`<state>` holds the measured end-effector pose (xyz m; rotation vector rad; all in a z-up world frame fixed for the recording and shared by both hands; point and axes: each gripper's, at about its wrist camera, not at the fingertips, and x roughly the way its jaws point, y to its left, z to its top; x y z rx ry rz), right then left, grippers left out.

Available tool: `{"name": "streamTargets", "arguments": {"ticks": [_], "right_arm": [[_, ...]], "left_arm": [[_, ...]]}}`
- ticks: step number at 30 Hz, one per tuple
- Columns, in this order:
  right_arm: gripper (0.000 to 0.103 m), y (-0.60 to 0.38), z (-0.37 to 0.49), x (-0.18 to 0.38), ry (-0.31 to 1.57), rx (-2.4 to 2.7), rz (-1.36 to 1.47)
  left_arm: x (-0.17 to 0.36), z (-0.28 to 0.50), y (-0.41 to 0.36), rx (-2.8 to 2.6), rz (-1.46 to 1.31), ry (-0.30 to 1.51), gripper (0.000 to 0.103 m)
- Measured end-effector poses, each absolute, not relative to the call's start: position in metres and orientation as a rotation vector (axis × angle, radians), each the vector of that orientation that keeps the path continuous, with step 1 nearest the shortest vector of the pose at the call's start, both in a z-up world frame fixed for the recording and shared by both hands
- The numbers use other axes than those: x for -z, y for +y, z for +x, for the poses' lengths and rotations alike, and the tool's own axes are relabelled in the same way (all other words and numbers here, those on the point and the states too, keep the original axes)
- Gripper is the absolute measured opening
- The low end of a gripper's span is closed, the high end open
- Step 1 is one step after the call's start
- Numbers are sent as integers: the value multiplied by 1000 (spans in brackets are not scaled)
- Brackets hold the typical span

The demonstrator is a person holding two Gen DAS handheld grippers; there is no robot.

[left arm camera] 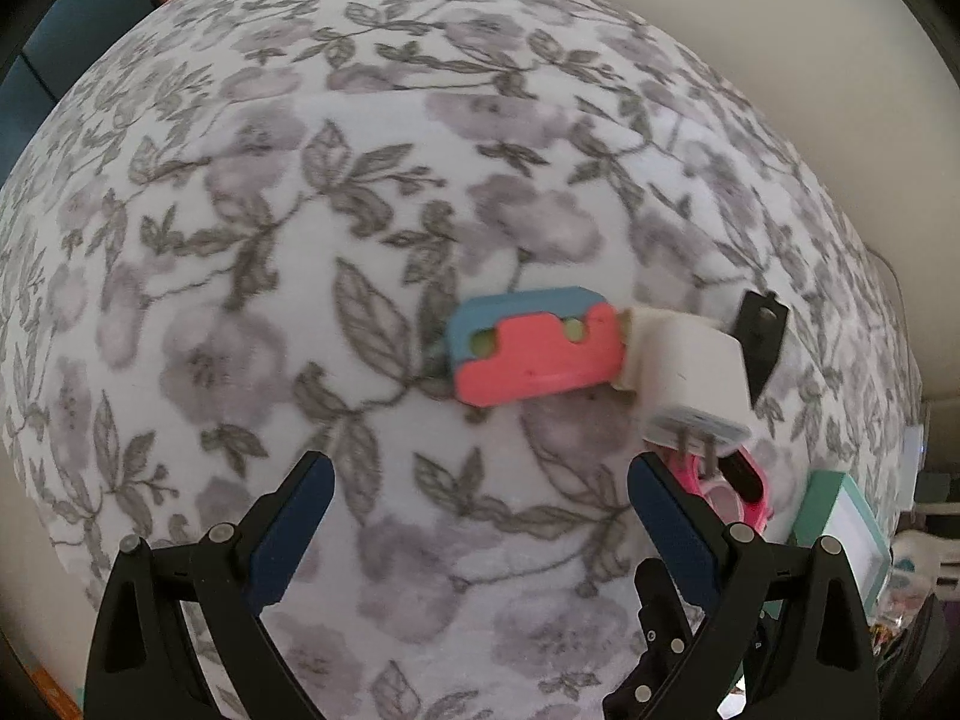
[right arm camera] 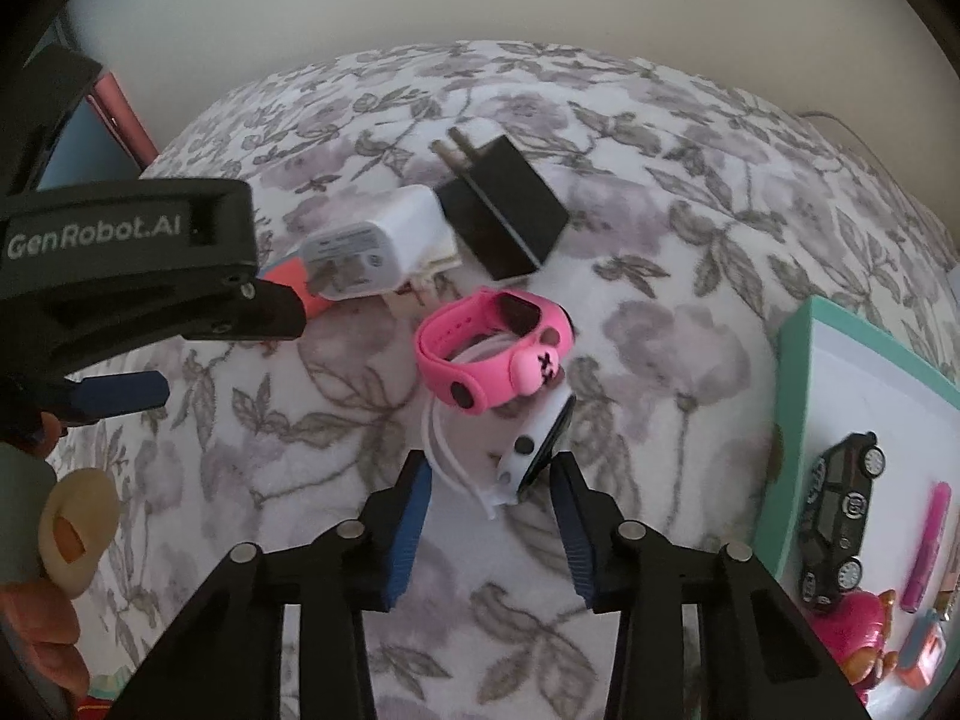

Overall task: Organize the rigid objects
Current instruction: 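Grasp the white smartwatch by its band with the right tool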

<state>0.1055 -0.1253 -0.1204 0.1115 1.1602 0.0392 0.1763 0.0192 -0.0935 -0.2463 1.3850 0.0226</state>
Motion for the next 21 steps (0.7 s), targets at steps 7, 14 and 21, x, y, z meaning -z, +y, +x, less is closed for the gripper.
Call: {"name": "streamTargets", "arguments": {"ticks": [7, 14, 21], "right_arm": [[40, -137, 98, 118, 1174, -69, 106], [31, -152, 90, 119, 1204, -77, 114], [31, -167, 84, 122, 1218, -68, 132]], "left_arm": [[90, 172, -13, 25, -204, 1380, 98], [94, 165, -50, 60, -128, 1366, 98], [110, 171, -65, 56, -143, 1355, 98]]}}
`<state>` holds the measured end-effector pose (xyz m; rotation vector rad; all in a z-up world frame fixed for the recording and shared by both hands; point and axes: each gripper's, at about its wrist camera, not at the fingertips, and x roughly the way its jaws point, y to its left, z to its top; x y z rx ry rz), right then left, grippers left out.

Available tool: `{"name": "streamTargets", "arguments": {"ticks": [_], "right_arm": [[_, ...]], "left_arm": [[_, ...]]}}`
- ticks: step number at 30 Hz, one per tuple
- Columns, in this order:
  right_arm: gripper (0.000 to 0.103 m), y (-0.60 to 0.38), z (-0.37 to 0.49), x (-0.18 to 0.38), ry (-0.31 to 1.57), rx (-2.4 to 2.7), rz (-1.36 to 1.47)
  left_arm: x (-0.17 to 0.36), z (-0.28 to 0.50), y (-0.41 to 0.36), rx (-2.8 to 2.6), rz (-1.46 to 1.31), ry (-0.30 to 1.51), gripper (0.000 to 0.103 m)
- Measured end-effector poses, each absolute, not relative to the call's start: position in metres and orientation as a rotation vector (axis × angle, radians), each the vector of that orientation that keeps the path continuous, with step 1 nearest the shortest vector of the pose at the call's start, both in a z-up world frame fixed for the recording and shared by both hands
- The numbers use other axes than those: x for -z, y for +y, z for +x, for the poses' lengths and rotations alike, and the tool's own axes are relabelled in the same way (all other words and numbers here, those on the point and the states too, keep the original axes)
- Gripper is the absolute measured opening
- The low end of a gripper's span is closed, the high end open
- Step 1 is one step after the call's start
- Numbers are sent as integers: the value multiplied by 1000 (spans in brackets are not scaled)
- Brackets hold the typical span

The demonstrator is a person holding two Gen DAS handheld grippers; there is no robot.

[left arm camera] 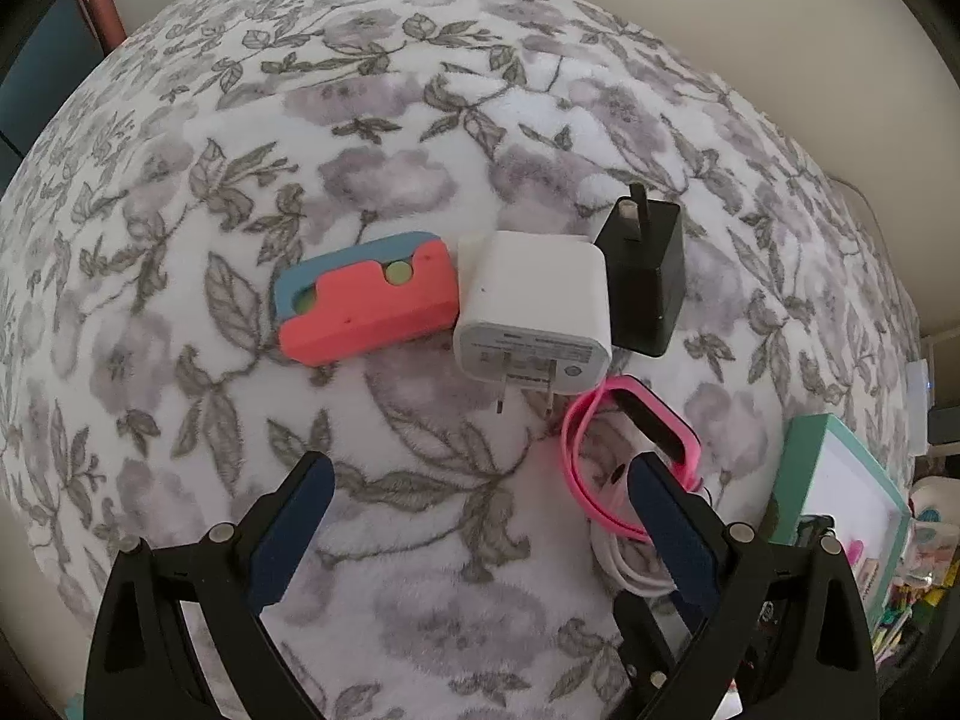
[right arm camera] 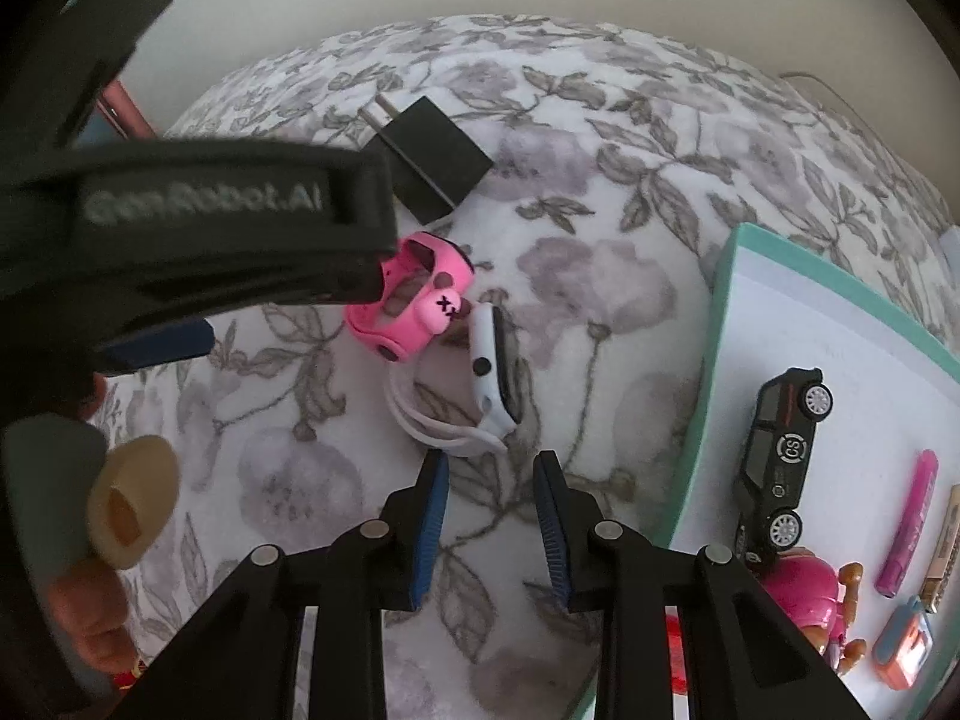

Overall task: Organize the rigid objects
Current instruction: 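Grasp the white smartwatch by its band with the right tool, then grasp the pink watch band with the left tool while the right tool lifts the white watch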

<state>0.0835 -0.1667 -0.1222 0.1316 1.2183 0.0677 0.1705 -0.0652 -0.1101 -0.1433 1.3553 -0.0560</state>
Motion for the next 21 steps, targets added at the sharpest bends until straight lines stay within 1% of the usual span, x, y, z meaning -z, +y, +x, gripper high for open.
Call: {"name": "streamTargets", "arguments": {"ticks": [6, 7, 8, 10, 15, 21], "right_arm": [[33, -176, 83, 118, 1198, -75, 145], [36, -177, 83, 119, 1198, -78, 147], [44, -176, 79, 118, 1199, -78, 147], [55, -177, 79, 118, 1190, -73, 146], [57, -169, 85, 118, 1163, -80, 123], [57, -153, 93, 123, 1145, -73, 60]], "left_arm": [[119, 170, -75, 9, -65, 1328, 98], [120, 170, -73, 5, -55, 1325, 98], [121, 170, -75, -3, -37, 1321, 98], [131, 176, -88, -15, -7, 1319, 98], [146, 181, -89, -30, 3, 1344, 98], [153, 185, -81, -28, 12, 1349, 98]]}}
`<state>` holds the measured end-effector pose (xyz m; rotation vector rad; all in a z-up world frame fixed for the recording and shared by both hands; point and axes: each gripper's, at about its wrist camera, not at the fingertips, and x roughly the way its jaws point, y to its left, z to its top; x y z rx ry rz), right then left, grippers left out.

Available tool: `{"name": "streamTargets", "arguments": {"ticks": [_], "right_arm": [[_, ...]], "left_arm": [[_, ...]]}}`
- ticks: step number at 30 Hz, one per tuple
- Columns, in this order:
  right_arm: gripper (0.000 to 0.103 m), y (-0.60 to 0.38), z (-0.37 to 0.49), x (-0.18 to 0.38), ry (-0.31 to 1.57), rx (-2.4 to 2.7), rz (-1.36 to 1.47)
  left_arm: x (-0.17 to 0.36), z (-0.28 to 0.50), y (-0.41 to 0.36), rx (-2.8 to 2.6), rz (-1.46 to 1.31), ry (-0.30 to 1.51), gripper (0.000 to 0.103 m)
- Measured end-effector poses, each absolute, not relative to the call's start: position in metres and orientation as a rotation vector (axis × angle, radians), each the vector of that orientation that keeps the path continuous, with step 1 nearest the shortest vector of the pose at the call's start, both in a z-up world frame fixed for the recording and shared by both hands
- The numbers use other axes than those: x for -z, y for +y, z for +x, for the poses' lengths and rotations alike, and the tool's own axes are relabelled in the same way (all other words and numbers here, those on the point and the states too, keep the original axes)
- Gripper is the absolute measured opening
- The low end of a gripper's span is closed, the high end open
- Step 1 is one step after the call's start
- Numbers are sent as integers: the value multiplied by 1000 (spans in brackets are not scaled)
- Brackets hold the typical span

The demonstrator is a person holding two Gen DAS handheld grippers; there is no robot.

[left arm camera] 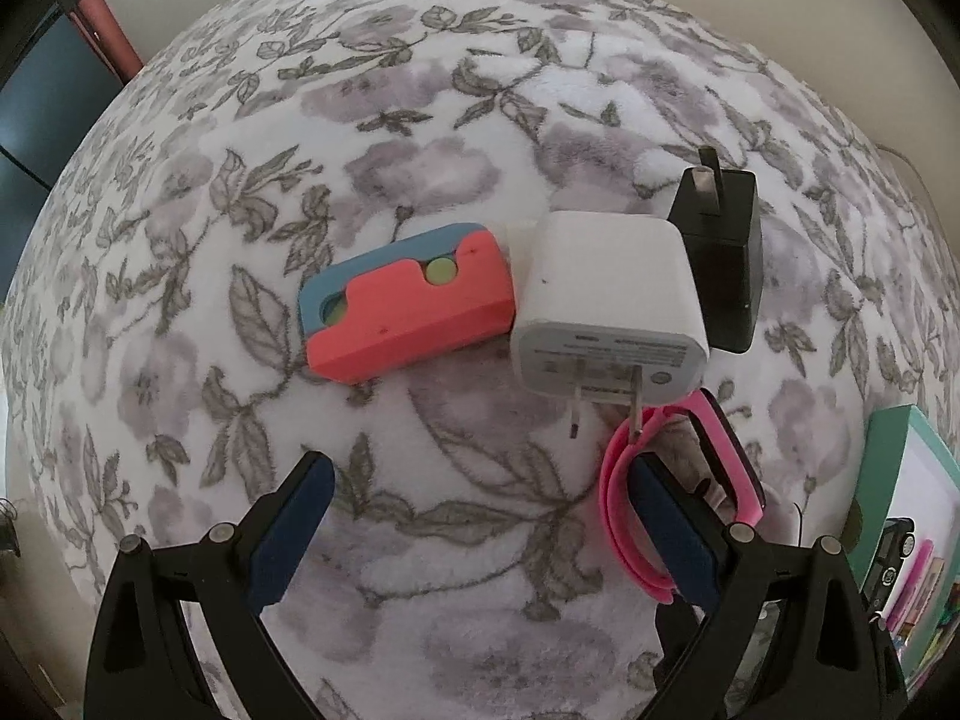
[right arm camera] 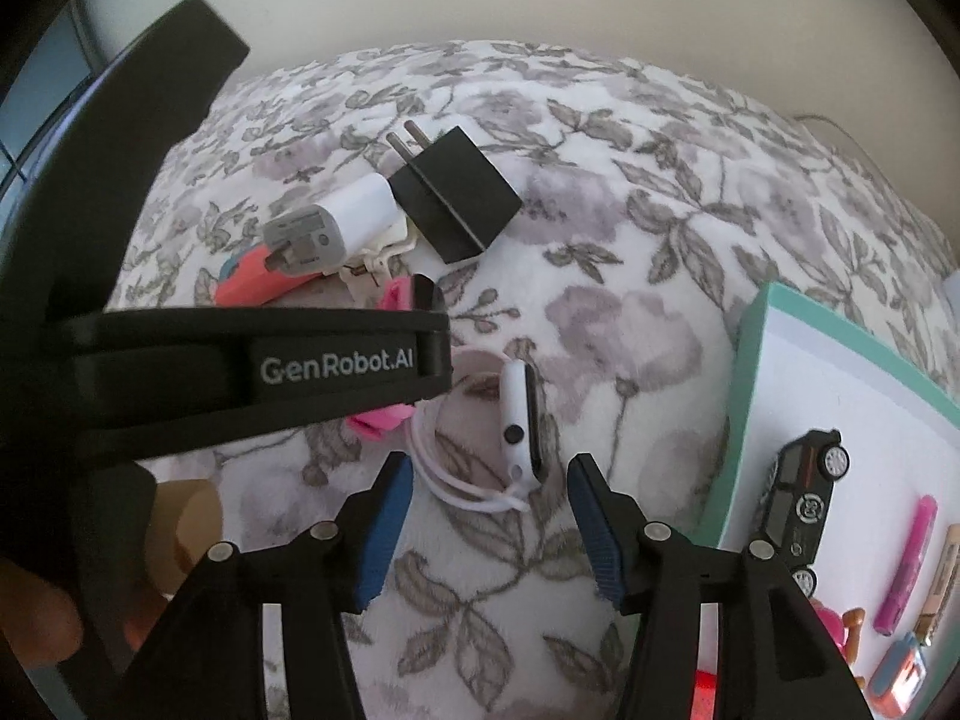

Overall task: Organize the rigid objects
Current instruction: 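Grasp the pink watch band with the left tool while the right tool lifts the white watch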

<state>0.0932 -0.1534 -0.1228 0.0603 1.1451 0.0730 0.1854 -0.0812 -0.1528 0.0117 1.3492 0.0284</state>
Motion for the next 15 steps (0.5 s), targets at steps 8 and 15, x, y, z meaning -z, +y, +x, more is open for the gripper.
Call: {"name": "streamTargets", "arguments": {"ticks": [8, 15], "right_arm": [[48, -146, 95, 119, 1097, -54, 0], [48, -160, 92, 115, 1108, -19, 31]], "left_arm": [[153, 192, -75, -22, 31, 1351, 99], [147, 184, -73, 2, 33, 1369, 93]]}}
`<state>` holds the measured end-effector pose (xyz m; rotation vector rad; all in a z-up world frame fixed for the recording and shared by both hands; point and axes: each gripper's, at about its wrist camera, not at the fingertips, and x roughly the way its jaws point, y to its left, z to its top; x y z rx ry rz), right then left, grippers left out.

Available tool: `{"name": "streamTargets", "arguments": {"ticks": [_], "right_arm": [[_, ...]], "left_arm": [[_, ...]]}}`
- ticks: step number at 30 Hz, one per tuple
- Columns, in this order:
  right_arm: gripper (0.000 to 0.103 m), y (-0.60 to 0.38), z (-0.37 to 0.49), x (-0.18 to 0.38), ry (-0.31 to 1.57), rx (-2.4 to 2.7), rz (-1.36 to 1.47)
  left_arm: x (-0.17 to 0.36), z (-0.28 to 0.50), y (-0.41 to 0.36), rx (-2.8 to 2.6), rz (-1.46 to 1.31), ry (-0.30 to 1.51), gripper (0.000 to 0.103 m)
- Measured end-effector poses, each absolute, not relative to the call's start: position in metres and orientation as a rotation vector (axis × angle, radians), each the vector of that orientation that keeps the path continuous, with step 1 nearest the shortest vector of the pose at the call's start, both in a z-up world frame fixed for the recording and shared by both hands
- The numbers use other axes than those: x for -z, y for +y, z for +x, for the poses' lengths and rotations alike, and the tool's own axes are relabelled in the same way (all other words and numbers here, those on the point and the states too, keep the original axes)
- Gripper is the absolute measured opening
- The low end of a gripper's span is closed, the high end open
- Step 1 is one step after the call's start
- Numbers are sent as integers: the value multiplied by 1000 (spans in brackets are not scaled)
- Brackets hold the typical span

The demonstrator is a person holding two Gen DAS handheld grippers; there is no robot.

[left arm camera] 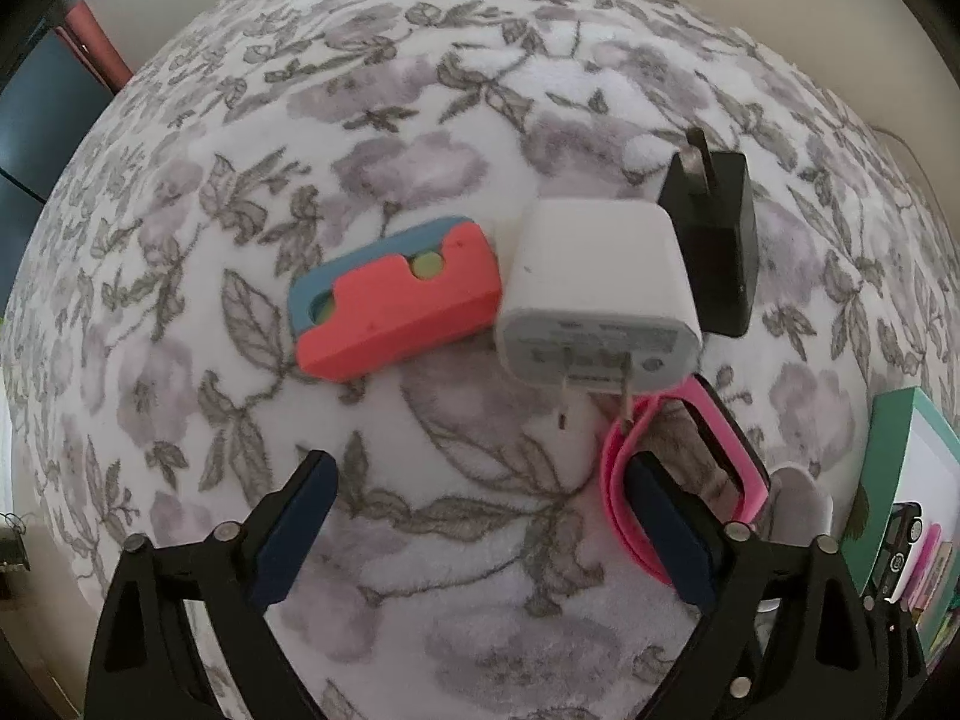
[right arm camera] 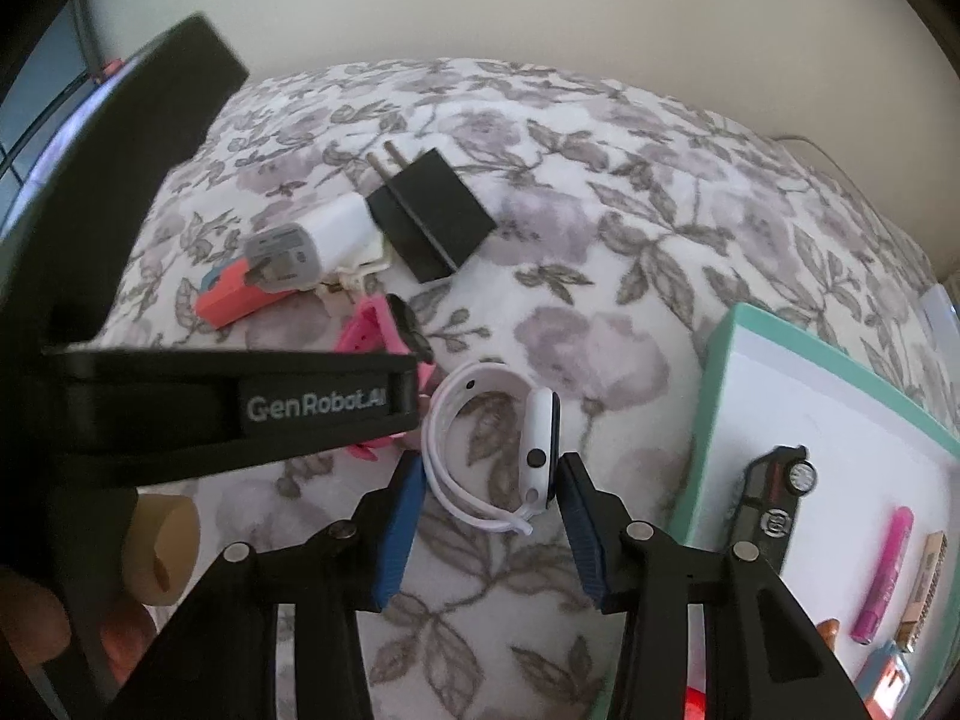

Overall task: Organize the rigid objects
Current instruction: 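Grasp the pink watch band with the left tool while the right tool lifts the white watch, then carry the pink band and white watch over the white box with both tools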

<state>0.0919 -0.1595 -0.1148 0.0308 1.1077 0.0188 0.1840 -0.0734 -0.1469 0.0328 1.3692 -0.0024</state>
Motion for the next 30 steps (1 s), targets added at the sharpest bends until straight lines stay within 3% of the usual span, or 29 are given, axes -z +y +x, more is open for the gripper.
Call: {"name": "streamTargets", "arguments": {"ticks": [9, 15, 17, 18, 30], "right_arm": [[48, -179, 85, 96, 1072, 34, 72], [48, -184, 79, 80, 1025, 49, 58], [48, -185, 77, 76, 1017, 54, 49], [48, -186, 76, 75, 1013, 56, 50], [48, -209, 68, 60, 978, 92, 123]], "left_arm": [[142, 177, -86, 57, 34, 1351, 66], [137, 172, -106, 103, 62, 1324, 33], [136, 170, -110, 124, 53, 1321, 15], [135, 169, -111, 131, 45, 1323, 12], [128, 161, -101, 212, -85, 1323, 7]]}}
